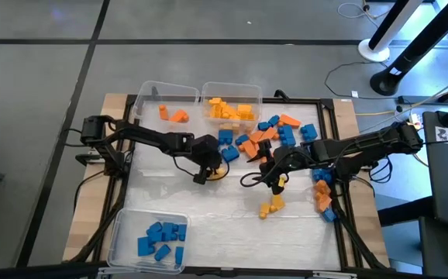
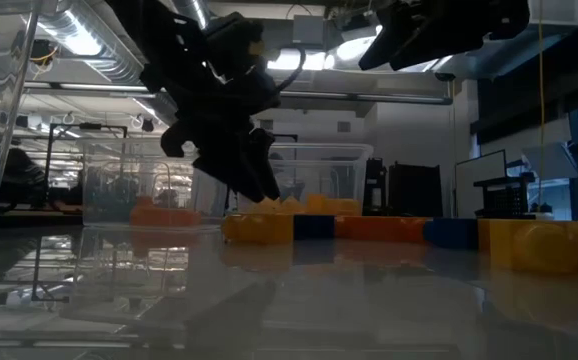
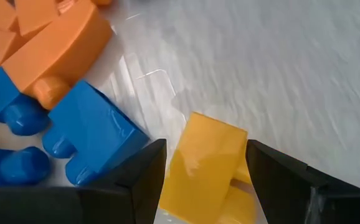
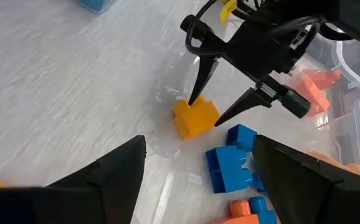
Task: Sort blocks
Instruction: Put the yellow game piece into the top right transparent bin
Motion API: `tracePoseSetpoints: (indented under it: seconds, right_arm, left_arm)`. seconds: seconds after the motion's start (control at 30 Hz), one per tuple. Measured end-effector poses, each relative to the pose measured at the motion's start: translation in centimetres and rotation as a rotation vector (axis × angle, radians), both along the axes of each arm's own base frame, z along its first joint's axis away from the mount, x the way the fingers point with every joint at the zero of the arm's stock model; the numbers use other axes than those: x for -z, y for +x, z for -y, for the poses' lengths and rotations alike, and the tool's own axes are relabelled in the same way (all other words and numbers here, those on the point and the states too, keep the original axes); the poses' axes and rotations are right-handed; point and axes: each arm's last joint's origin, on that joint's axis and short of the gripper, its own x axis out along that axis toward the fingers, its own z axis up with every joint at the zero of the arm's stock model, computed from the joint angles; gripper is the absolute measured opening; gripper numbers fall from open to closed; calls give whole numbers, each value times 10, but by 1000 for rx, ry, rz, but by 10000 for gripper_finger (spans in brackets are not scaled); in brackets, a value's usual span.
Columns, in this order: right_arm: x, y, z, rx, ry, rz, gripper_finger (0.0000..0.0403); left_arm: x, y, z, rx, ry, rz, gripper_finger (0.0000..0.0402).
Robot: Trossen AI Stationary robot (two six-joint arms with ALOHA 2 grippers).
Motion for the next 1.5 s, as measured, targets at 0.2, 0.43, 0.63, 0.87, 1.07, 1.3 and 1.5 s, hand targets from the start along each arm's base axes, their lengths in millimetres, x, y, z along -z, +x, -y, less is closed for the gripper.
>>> tracePoseSetpoints:
  seconds: [0.2, 0.43, 0.63, 0.87, 1.07, 1.3, 1.5]
  right_arm:
    - [0, 0, 0, 0, 0, 0, 292]
    - [0, 0, 0, 1, -1, 0, 292]
    - [1, 0, 0, 0, -2, -7, 292]
    - [1, -1, 0, 1, -2, -10, 292]
    - [1, -1, 0, 0, -2, -15, 292]
    - [1, -1, 0, -1, -3, -17, 292]
    - [2, -1, 0, -1, -3, -20, 292]
  left_arm:
    - [1, 0, -1, 31, 27, -2, 210]
    - [10, 0, -1, 49, 33, -48, 210]
    - [9, 1, -6, 59, 62, -27, 210]
    - [13, -2, -20, 15, 53, -62, 210]
    - [19, -3, -24, 20, 17, -92, 210]
    - [20, -7, -10, -3, -22, -160, 210]
    - [14, -12, 9, -54, -97, -205, 210]
